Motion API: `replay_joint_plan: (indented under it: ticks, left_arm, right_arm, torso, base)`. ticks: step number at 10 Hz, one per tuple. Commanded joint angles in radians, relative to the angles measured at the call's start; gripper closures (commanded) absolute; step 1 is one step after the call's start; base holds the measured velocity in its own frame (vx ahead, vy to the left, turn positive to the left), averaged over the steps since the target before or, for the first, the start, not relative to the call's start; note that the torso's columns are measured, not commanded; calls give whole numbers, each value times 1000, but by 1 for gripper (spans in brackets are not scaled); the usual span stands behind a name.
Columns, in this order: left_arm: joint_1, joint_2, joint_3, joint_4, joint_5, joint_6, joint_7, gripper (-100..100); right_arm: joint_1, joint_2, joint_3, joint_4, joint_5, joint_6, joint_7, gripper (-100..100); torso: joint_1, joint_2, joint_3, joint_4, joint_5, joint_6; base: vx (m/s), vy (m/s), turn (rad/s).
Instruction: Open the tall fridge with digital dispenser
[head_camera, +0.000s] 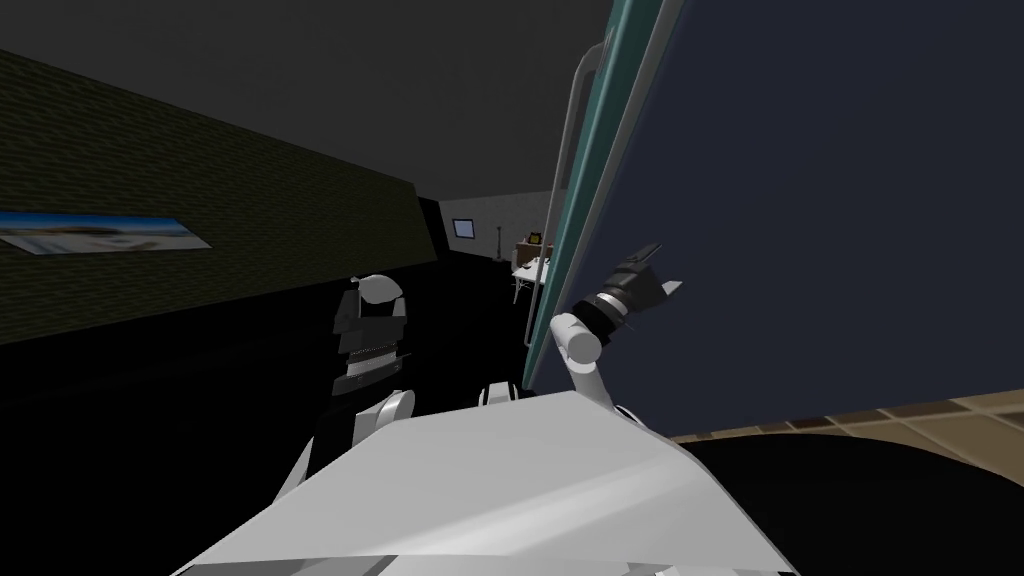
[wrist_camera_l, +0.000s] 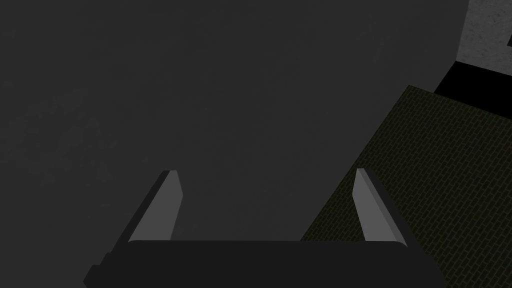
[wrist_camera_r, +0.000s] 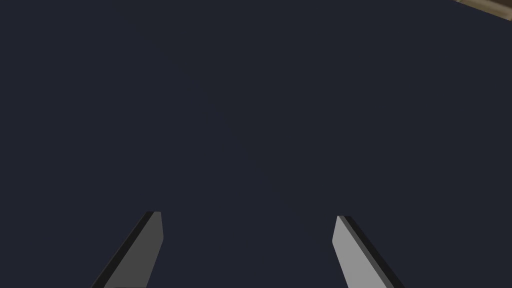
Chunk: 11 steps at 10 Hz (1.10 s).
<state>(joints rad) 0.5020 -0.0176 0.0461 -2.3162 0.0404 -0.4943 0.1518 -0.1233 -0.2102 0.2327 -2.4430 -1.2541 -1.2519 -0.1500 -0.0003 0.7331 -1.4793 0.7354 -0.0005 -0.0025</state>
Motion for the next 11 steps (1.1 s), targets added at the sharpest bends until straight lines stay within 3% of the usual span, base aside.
replay_joint_plan:
  ticks: [1, 2, 4, 5, 7, 8, 10, 11]
  left_arm:
    - [0, 0, 0, 0, 0, 0, 0, 0]
    - [0, 0, 0, 0, 0, 0, 0, 0]
    - [0, 0, 0, 0, 0, 0, 0, 0]
    - [0, 0, 0, 0, 0, 0, 0, 0]
    - [0, 0, 0, 0, 0, 0, 0, 0]
    - [0, 0, 0, 0, 0, 0, 0, 0]
    - [0, 0, 0, 0, 0, 0, 0, 0]
    - [0, 0, 0, 0, 0, 0, 0, 0]
  right_arm:
    - [-34, -2, 6, 4, -80, -27, -5, -100]
    - [-66, -2, 16, 7, -109, -55, -8, -100]
    - [-66, -2, 16, 7, -143, -55, -8, -100]
    - [-98, -1, 27, 9, -180, -82, -12, -100]
    - [-98, -1, 27, 9, -203, -82, -12, -100]
    - [-128, 0, 37, 10, -230, -109, -15, -100]
    - [-128, 0, 37, 10, -263, -109, -15, -100]
    - [-158, 3, 46, 11, -289, -134, -17, -100]
  torso:
    - [1, -4, -3, -2, 1, -2]
    - [0, -7, -5, -3, 0, -3]
    - [0, -15, -10, -8, -1, -7]
    - [-1, -19, -13, -9, -2, -7]
    - [0, -26, -18, -13, -2, -11]
    - [1, -29, -20, -14, -1, -12]
    - [2, -34, -23, -16, -1, -16]
    - [1, -36, -25, -17, -2, -16]
  base:
    - [0, 1, 17]
    - [1, 3, 56]
    - [2, 3, 29]
    - [24, 21, 94]
    - [17, 20, 36]
    - [18, 19, 41]
    - [2, 2, 19]
    - [4, 3, 31]
